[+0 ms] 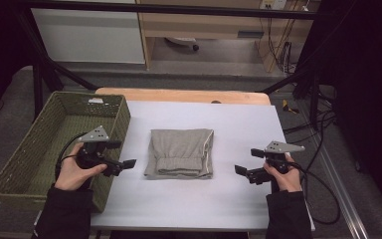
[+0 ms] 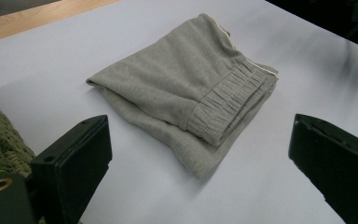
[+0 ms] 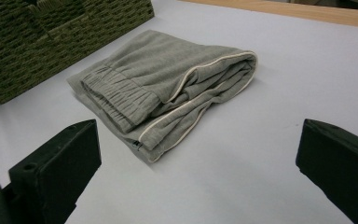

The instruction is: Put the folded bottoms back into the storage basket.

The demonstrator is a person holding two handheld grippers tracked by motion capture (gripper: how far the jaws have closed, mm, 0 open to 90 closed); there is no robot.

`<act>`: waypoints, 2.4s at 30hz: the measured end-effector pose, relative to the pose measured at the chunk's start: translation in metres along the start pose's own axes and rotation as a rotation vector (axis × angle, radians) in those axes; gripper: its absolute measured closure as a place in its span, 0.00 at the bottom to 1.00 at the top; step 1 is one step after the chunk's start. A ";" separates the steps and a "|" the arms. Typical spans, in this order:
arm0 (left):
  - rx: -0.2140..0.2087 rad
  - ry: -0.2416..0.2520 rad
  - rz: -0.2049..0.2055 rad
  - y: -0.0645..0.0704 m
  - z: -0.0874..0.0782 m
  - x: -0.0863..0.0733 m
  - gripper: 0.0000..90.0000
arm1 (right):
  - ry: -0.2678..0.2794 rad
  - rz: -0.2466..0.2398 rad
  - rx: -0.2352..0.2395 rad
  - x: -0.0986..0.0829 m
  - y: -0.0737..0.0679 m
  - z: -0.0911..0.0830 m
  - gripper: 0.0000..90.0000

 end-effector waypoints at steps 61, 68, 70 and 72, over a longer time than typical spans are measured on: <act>0.036 -0.034 0.022 0.030 0.033 0.032 0.06 | -0.014 -0.006 -0.003 0.000 -0.002 0.003 0.00; 0.029 -0.041 0.024 0.034 0.043 0.033 0.06 | -0.013 -0.007 -0.002 -0.001 -0.001 0.004 0.00; 0.032 -0.042 0.025 0.035 0.047 0.033 0.06 | -0.014 -0.007 -0.003 -0.001 -0.002 0.004 0.00; 0.031 -0.044 0.023 0.035 0.049 0.033 0.06 | -0.015 -0.008 -0.003 -0.001 -0.002 0.004 0.00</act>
Point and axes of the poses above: each handheld gripper's, and its own axes: z roughly forward along the jaws, x roughly out of its top, y roughly to its right, the point moved 1 cm from there along z, roughly forward along the jaws, and after that the axes turned 8 degrees about y, right-handed, at the moved point
